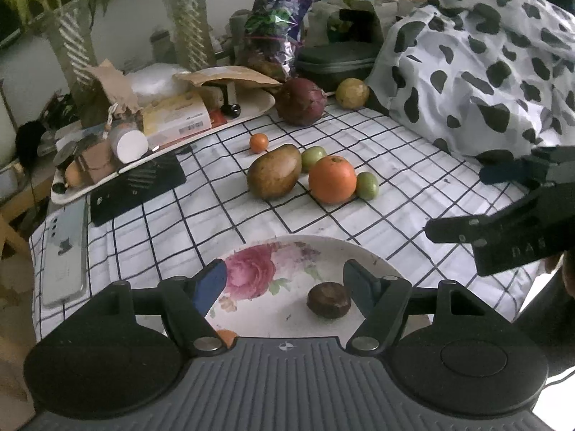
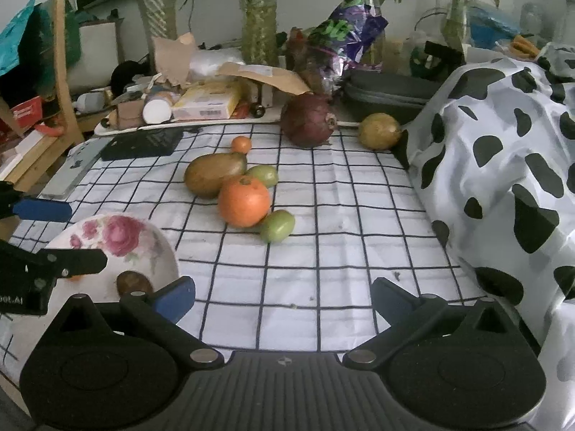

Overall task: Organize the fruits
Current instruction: 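Withdraw both tools from the plate back toward the fruit cluster, then grasp the green fruit with the right tool while the left tool grasps the large orange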

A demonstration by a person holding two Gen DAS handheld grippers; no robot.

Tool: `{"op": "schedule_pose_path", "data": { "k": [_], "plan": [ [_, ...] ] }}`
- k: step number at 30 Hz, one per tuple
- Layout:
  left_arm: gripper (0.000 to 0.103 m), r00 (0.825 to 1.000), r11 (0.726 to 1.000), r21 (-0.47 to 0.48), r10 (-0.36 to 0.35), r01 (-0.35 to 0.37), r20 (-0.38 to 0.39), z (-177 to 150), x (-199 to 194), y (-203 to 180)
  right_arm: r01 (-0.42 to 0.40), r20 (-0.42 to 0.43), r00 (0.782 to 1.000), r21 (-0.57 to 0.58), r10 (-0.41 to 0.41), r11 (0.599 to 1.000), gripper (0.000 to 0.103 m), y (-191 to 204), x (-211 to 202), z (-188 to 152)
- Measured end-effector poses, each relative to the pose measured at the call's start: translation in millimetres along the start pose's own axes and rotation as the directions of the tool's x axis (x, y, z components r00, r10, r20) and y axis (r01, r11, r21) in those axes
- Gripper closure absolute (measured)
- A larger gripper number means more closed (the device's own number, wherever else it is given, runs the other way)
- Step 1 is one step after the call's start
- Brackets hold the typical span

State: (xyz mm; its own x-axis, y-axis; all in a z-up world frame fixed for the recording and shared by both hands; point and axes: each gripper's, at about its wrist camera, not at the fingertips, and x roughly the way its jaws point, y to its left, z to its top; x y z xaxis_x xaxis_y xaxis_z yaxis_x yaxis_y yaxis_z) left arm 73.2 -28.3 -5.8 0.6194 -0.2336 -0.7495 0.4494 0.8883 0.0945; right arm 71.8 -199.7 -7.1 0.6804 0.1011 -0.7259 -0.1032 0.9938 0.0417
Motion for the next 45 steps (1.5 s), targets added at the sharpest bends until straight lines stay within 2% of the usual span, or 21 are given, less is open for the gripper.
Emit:
{"op": "schedule_pose_path", "data": {
  "k": [9,12,20,25,29,37,45],
  "plan": [
    [0.033,1.0,0.999,0.037,0.001,0.0,-0.009,11.8,15.7,2.8,0.004,-0.002,1.0,-0.011,-0.004,1.0,0.001,-2.0,15.4,9.2],
    [0.033,1.0,0.999,0.039,0.008,-0.008,-0.012,15.2,21.7,6.4,0.004,-0.011,1.0,-0.015,-0.004,1.0,0.009,-3.7,23.7,13.4],
    [0.033,0.999,0.999,0.037,0.017,-0.015,-0.033,27.7,42.7,21.3,-0.008,-0.033,0.999,-0.033,0.007,0.999,0.019,-3.8,46.1,24.1],
    [0.033,0.999,0.999,0.032,0.02,-0.019,-0.044,36.0,55.8,29.5,-0.015,-0.058,0.998,-0.056,0.011,0.998,0.032,-1.7,64.1,30.7],
    [0.033,0.999,1.0,0.027,0.016,-0.014,-0.05,41.3,63.2,33.8,-0.018,-0.076,0.997,-0.07,0.012,0.997,0.038,-0.6,76.7,34.3],
    [0.033,0.998,0.998,0.061,0.01,-0.007,-0.057,49.2,75.5,33.2,-0.035,-0.104,0.994,-0.101,0.024,0.994,0.056,3.6,99.9,42.9],
    [0.033,0.998,0.998,0.061,0.007,-0.003,-0.07,50.3,81.4,35.2,-0.049,-0.111,0.993,-0.103,0.037,0.994,0.062,4.2,109.1,46.0]
  ]
}}
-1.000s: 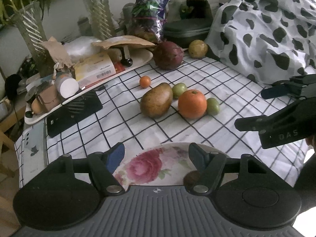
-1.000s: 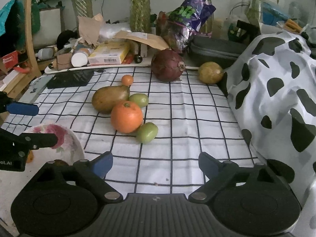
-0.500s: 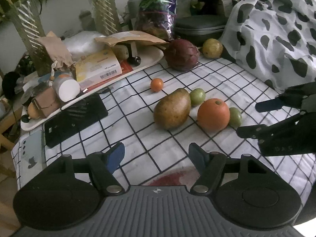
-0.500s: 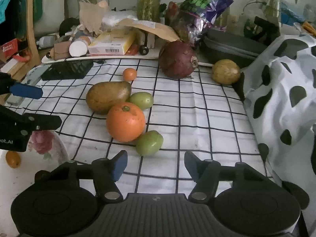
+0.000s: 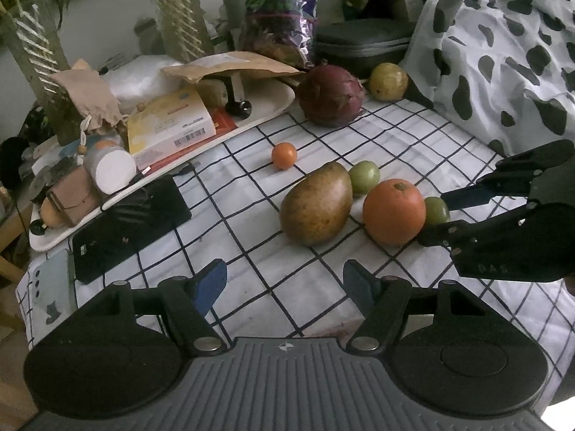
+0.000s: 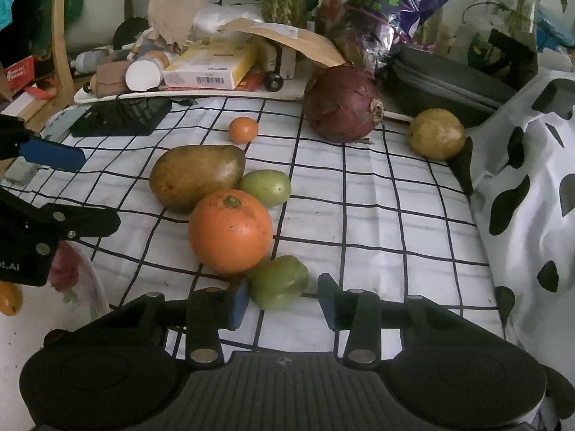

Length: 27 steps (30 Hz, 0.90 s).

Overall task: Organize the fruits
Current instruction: 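Grasp the green fruit with the right tool while the left tool grasps the large orange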

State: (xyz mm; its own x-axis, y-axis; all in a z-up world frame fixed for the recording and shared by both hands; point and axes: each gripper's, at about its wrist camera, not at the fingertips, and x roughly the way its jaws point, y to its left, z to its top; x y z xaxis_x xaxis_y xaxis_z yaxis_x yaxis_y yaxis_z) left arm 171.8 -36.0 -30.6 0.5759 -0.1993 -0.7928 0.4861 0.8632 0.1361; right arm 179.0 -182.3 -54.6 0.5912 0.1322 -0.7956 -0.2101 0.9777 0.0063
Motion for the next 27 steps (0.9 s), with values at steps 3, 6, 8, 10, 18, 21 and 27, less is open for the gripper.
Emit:
{"op": "schedule_pose_path", "data": {
  "k": [3,6,8,10,18,21,27],
  "plan": [
    [0.033,1.0,1.0,0.013,-0.008,0.008,0.0,0.3,0.4,-3.0,-0.018,0.0,1.0,0.012,0.018,1.0,0.066,-1.9,0.4,0.0],
    [0.033,1.0,0.999,0.027,-0.027,0.026,0.007,-0.2,-0.3,-7.7,-0.02,-0.002,1.0,0.004,0.02,1.0,0.067,-0.8,-0.7,-0.6],
    [0.033,0.999,0.999,0.034,-0.04,0.04,0.011,-0.2,-0.5,-10.8,-0.021,0.001,1.0,0.002,0.021,1.0,0.068,-1.0,-2.1,-0.6],
    [0.033,0.998,0.998,0.038,-0.058,0.057,0.016,0.7,-0.2,-14.5,-0.025,0.005,1.0,-0.001,0.025,1.0,0.068,-2.2,-4.9,-0.8],
    [0.033,0.989,0.99,0.035,-0.135,0.133,0.057,6.6,5.4,-29.1,-0.017,0.023,1.0,0.012,0.017,1.0,0.068,-19.4,-14.0,-4.4],
    [0.033,0.985,0.987,0.035,-0.157,0.155,0.067,11.5,10.9,-36.0,-0.013,0.03,0.999,0.029,0.012,0.999,0.068,-30.9,-18.0,-6.9],
    [0.034,0.98,0.982,0.021,-0.188,0.187,0.063,21.2,23.5,-48.2,-0.012,0.037,0.999,0.059,0.01,0.998,0.068,-51.6,-25.7,-14.8]
  ]
}}
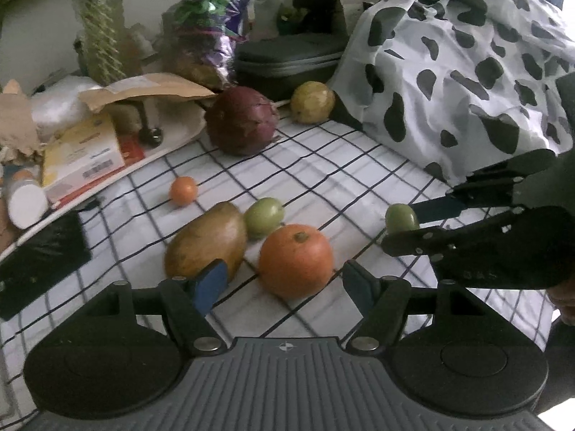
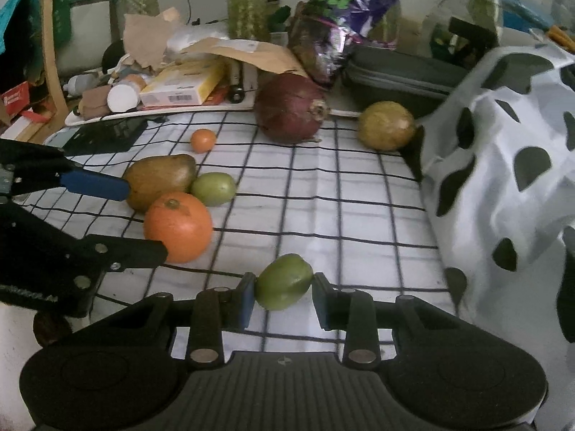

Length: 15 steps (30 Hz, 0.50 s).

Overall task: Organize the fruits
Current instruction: 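Grasp the green fruit with the right tool while the left tool grasps the large orange, then carry the large orange and green fruit over the plate and release both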

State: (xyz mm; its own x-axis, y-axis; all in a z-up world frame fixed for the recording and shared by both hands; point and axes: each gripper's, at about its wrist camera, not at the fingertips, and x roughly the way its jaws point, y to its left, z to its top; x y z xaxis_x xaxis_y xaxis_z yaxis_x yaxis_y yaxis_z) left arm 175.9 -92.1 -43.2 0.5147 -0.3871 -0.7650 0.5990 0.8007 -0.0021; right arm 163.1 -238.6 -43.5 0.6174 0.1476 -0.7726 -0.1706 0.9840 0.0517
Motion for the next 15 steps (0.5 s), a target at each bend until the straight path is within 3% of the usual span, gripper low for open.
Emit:
{"op": "schedule_pose_path", "data": {
  "k": [7,15],
  "plan": [
    [0.035,0.999,1.0,0.005,0.013,-0.013,-0.031,5.2,20.0,-8.3,0.003,0.006,1.0,0.028,-0.003,1.0,0.068,-18.4,-8.3,-5.8],
    [0.052,0.999,0.999,-0.029,0.015,-0.016,-0.041,6.2,28.9,-4.4,-0.007,0.015,1.0,0.031,0.006,1.0,0.068,-22.3,-13.1,-6.9]
  ]
}}
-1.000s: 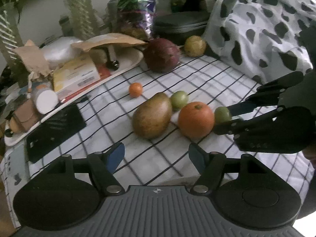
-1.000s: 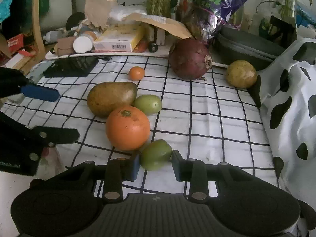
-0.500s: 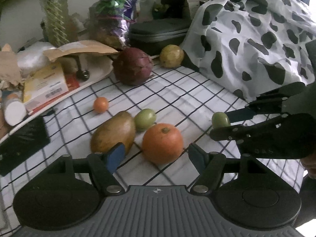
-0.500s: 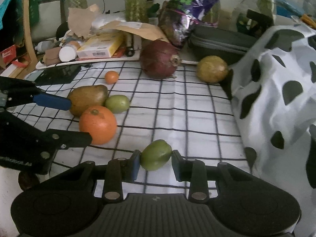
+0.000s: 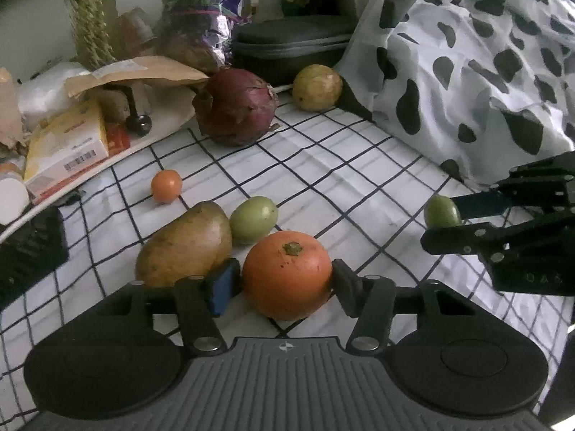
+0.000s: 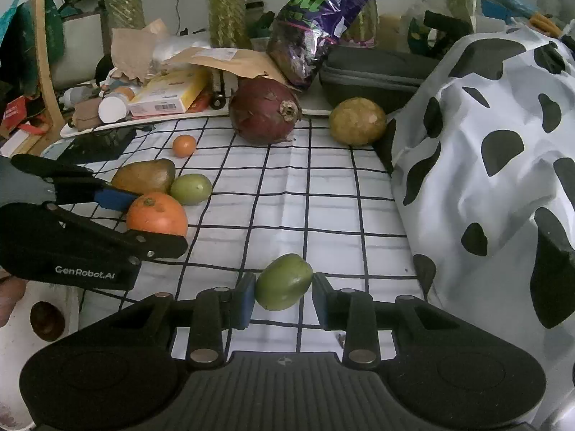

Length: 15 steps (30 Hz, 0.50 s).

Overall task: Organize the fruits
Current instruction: 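Carry the large orange and green fruit over the plate and release both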

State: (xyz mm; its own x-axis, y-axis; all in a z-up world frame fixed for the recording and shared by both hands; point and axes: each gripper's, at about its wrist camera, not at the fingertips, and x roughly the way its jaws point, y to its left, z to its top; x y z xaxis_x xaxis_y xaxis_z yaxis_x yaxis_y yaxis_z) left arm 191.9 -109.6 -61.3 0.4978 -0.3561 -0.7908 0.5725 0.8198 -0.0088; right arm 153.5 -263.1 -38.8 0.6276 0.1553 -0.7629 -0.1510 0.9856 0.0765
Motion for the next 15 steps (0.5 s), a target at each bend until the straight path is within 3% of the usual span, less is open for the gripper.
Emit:
{"op": "schedule_pose_path", "data": {
  "k": [6,15],
  "plan": [
    [0.053,1.0,1.0,0.026,-0.001,0.001,0.011,-0.5,-7.2,-2.4,-0.003,0.004,1.0,-0.011,0.003,1.0,0.068,4.6,-1.6,2.4],
    [0.053,0.999,1.0,-0.007,0.007,-0.007,0.053,0.0,-34.3,12.3,-0.025,0.025,0.999,-0.039,0.026,0.999,0.068,25.3,-7.9,11.3]
  ]
}}
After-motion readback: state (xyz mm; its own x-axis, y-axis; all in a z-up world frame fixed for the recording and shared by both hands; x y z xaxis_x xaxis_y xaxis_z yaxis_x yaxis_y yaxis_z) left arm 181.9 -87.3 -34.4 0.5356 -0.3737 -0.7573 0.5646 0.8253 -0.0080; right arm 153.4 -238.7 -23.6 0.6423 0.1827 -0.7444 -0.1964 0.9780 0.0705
